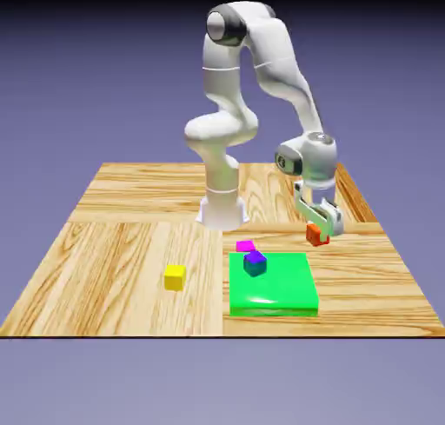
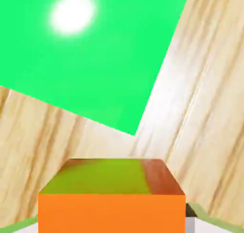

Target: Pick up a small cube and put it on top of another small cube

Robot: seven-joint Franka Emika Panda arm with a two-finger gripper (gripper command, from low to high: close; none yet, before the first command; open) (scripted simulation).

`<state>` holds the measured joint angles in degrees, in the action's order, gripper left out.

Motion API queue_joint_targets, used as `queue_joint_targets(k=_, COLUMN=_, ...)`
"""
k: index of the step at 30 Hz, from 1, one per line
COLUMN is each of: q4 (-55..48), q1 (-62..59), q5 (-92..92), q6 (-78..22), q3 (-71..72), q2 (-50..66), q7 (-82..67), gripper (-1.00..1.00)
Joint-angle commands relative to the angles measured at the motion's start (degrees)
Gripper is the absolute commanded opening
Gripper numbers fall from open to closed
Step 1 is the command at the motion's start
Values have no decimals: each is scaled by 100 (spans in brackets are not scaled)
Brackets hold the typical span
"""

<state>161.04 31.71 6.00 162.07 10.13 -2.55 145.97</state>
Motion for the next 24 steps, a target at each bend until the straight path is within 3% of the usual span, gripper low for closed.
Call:
queue_joint_targets(k=1, q4=-24, q1=-70, q5=-30, q6=-53, q3=-43, q2=-19, q7=-249, gripper=-100)
queue_joint_targets(k=24, q4=-308, q1=-2848, q5=-550, q6=-976, q3=-1243, q2=-333, q7=-5980, gripper=-100)
